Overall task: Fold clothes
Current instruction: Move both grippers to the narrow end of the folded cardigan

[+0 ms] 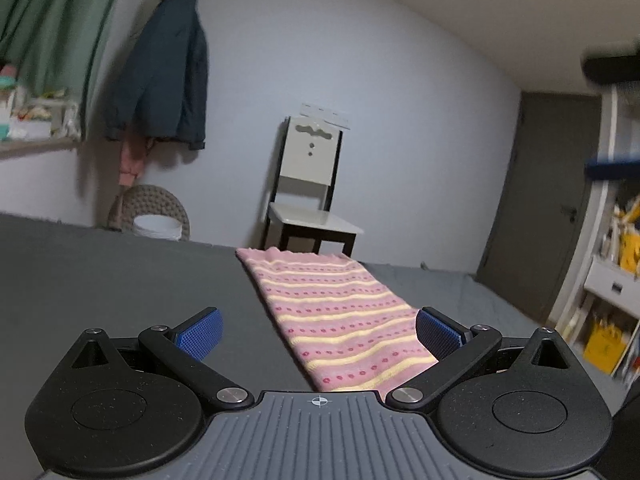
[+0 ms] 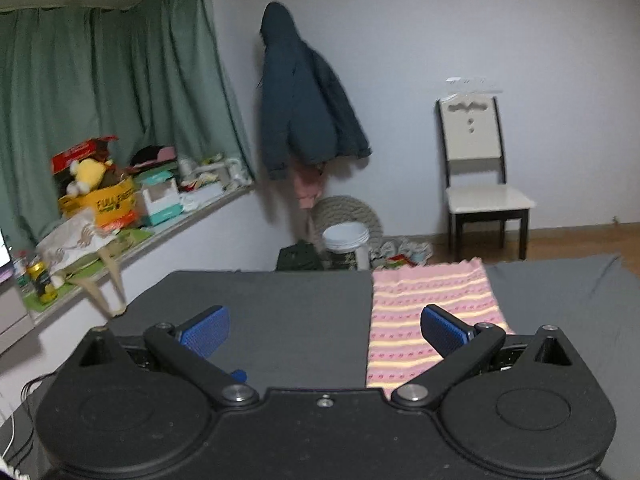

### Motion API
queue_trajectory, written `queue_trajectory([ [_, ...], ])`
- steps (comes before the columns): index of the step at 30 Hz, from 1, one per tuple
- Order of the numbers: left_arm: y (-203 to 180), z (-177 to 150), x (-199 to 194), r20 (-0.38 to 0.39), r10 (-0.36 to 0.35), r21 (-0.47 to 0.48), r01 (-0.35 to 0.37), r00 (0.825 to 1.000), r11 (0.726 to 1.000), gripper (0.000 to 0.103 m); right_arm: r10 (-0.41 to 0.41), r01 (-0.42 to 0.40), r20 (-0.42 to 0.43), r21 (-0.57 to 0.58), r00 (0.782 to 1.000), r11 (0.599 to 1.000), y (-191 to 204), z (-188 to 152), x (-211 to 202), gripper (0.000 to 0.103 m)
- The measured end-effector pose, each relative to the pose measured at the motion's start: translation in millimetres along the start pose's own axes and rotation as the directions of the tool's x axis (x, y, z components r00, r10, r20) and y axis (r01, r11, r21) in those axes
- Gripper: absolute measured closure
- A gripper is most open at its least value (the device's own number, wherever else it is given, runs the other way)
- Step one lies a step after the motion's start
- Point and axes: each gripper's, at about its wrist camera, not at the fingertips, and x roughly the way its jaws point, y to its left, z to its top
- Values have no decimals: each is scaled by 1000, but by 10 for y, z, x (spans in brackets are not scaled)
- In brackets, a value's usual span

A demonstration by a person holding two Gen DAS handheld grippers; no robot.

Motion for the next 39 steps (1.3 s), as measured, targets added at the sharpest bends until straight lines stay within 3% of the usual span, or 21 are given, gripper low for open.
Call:
queue_trajectory([
  [5,-216,-94,110,-70,-10,23,12,998,1000,0,-6,6,-73,2,997,1000,-256,-210,-61,0],
  [9,-454,-129,82,-109,-22,-22,20,994,1000,0,64,-64,-23,17,998,998,-570,-396,-293,0],
  [12,-728,-70,42,-114,17,30,-13,993,999,0,18,-17,-42,29,999,999,-790,-511,-357,0],
  [18,-1128,71,40,-156,58,7,-57,986,998,0,-37,44,-96,74,995,996,-1117,-663,-409,0],
  [24,-1332,243,-4,-208,61,-1,-63,976,998,0,-41,48,-143,43,989,998,-1200,-619,-397,0],
  [33,-1479,502,-52,-268,59,92,-36,962,995,0,-92,105,-114,110,989,988,-1302,-512,-337,0],
  [39,-1415,546,-59,-243,97,161,-58,965,985,0,-125,151,-172,150,977,977,-1326,-590,-244,0],
])
